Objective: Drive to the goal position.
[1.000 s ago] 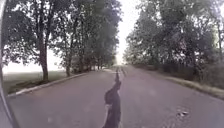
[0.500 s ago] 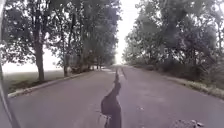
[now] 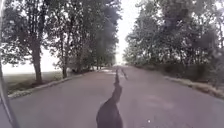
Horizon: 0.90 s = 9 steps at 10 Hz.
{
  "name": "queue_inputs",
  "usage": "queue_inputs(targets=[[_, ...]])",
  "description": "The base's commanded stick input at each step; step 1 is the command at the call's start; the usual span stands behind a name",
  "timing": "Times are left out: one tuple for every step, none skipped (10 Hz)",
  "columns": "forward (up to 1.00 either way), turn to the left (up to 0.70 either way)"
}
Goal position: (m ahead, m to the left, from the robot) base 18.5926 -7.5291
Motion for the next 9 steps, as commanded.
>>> queue_inputs(targets=[[0.70,0.00],[0.70,0.00],[0.70,0.00],[0.70,0.00],[0.70,0.00],[0.70,0.00],[0.70,0.00],[0.70,0.00],[0.70,0.00]])
